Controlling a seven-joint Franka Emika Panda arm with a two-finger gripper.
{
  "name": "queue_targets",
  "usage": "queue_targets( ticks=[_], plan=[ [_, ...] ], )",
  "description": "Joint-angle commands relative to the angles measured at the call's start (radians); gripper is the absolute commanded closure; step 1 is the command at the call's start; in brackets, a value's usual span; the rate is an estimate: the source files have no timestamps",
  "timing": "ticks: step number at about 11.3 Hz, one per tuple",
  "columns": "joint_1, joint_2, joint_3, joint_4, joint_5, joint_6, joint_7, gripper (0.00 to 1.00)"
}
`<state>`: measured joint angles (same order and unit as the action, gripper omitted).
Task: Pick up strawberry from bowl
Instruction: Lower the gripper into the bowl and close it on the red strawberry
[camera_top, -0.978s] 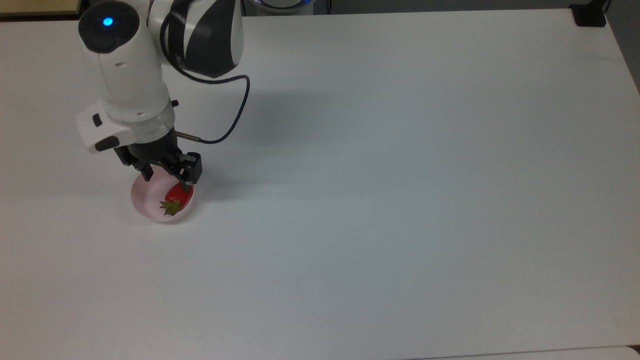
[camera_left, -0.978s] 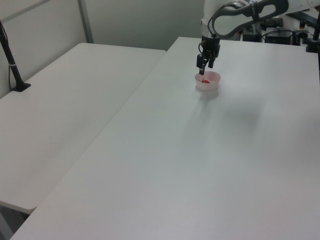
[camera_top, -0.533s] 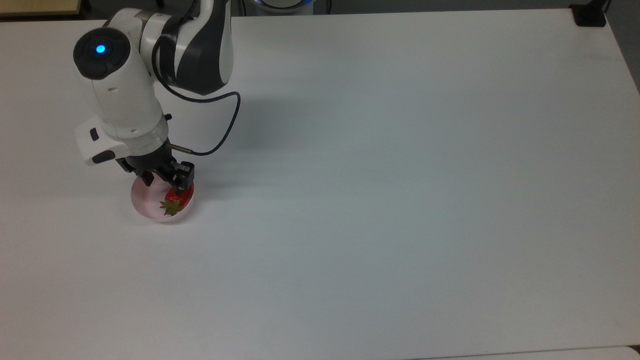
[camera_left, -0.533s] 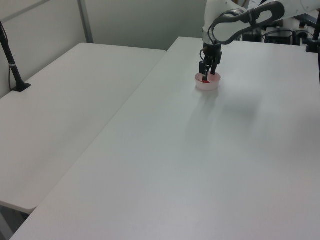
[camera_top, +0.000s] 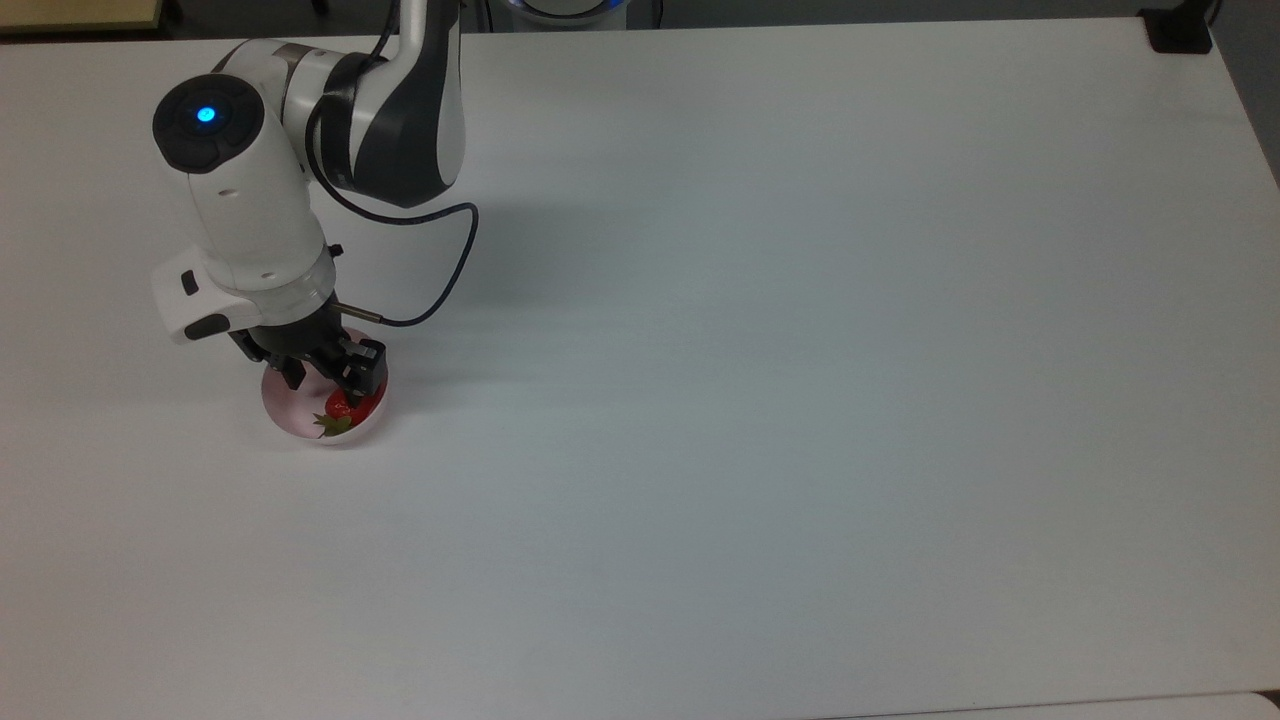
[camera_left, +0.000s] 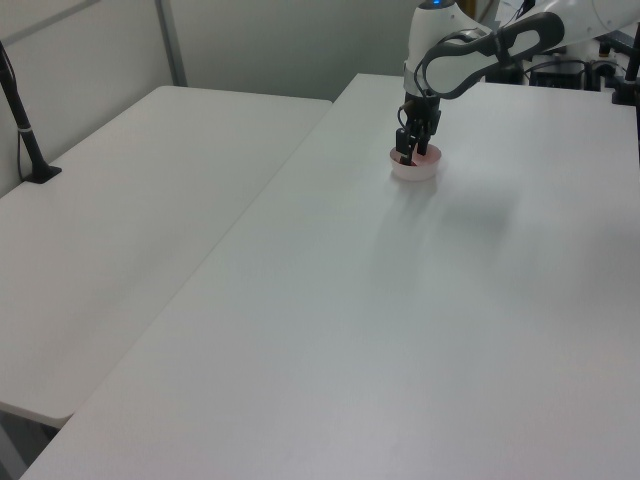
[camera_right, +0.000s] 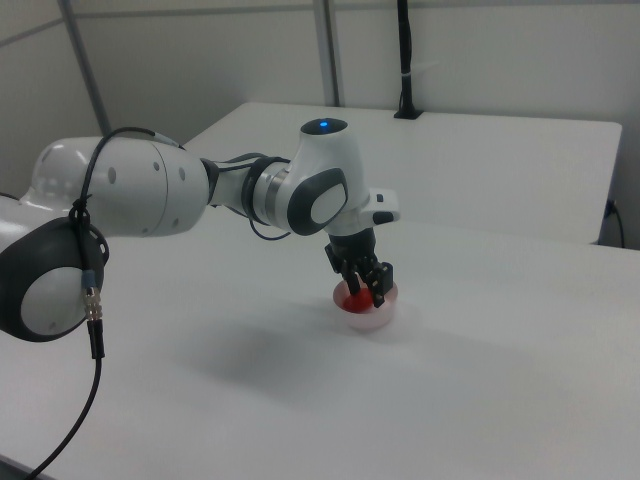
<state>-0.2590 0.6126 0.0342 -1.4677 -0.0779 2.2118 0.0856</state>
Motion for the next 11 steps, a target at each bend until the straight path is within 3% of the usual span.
queue_targets(
  ticks=[1, 2, 7, 11],
  plan=[
    [0.0, 0.006, -0.008, -0.008, 0.02, 0.017, -0.018, 0.3],
    [-0.005, 0.003, -0.008, -0.008, 0.026, 0.014, -0.014, 0.19],
    [-0.011, 0.009, -0.007, -0.016, 0.03, 0.017, 0.025, 0.21],
    [-0.011, 0.007, -0.002, -0.014, 0.03, 0.013, 0.025, 0.55]
  ],
)
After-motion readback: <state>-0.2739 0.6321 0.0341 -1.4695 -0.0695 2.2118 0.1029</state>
